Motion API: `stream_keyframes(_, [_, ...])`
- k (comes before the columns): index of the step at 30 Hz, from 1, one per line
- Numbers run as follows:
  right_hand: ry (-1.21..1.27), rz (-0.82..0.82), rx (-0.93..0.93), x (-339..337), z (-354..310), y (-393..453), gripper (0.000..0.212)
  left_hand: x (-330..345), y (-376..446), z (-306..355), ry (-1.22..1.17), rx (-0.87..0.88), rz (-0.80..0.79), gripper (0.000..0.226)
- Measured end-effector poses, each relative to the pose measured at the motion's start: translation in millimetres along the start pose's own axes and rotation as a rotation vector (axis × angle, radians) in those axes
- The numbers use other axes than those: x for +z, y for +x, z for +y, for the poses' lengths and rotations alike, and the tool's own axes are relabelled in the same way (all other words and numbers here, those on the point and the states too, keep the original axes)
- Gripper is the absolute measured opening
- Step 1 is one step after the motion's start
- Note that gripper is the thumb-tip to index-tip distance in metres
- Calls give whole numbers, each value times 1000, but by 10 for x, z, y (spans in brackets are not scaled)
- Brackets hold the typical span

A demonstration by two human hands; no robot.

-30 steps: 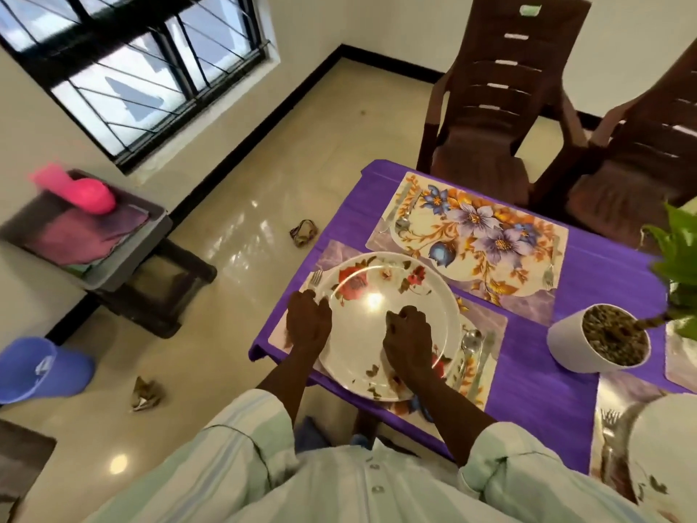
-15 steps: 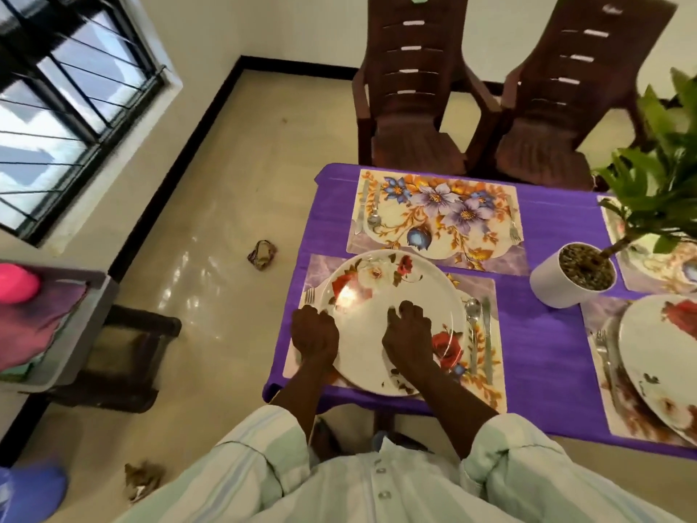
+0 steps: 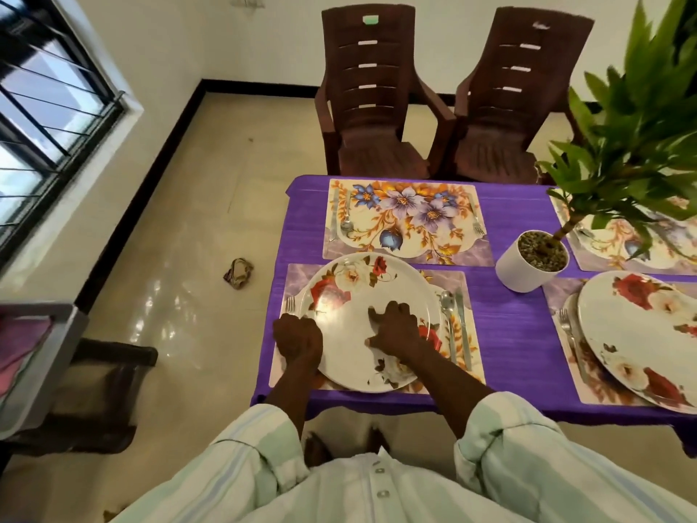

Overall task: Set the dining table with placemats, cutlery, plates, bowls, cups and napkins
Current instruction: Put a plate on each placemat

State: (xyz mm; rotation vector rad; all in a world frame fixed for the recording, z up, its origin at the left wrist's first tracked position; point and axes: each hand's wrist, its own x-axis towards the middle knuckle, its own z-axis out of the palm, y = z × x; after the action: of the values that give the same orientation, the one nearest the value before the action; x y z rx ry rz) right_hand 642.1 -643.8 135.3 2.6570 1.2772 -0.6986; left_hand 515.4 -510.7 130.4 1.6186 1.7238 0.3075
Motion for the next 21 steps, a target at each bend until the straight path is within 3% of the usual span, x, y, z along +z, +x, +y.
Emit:
stream_keyframes(13, [125,54,7,2,69,-60,79,-56,54,33,-134,-94,-66,36])
stream_keyframes(21, [77,46,-19,-8,82,-60,76,-68,-14,-12,42,-13,-46,37])
